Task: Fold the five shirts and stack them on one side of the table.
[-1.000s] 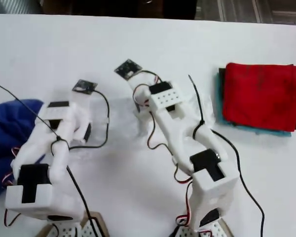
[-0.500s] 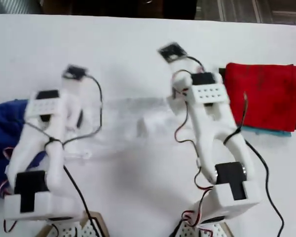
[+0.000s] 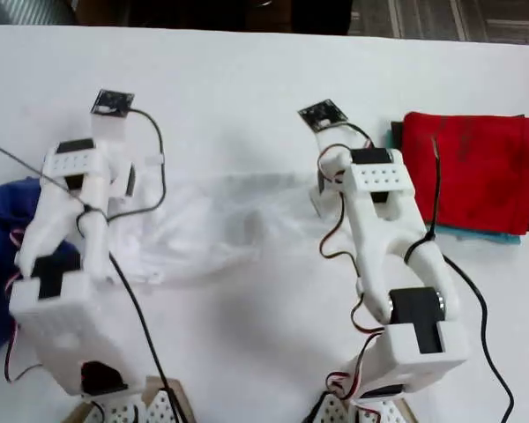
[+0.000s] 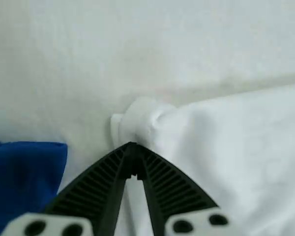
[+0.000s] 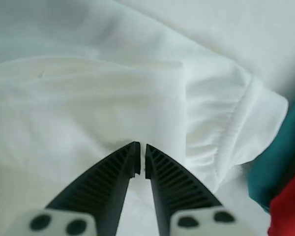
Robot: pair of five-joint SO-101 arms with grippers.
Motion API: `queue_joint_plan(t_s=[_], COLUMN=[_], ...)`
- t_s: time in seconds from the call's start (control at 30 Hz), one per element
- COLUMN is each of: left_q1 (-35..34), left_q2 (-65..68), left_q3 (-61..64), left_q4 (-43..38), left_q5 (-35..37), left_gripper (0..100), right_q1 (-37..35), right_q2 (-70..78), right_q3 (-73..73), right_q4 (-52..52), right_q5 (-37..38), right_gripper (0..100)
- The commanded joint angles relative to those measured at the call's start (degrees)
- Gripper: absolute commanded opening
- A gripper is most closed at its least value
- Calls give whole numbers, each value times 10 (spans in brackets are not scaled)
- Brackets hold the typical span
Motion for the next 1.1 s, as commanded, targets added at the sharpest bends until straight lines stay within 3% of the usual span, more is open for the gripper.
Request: queue_joint_plan(t_s=[0.0,0.27,0.5,0.77,0.87,1.07], left_q1=[-18,-48,-25,-29,-26,-31], left_q2=[43,74,4,-91,-115,-142], left_q3=[-98,-145,-181,-177,-144,-56], left_q4=[62,113,172,294,304,295], left_q5=[14,11,13,13,16,10], left_gripper=[25,25,25,26,33,253], right_q1=[5,53,51,65,99,135], right_q2=[-2,-2,-28,-214,-285,-349], right_q3=[1,21,-1,-11,20,157], right_q4=[-3,-14,-20,-8,0,-51], right_q5=[1,16,28,25,-49,-69], right_gripper=[23,23,23,23,36,197])
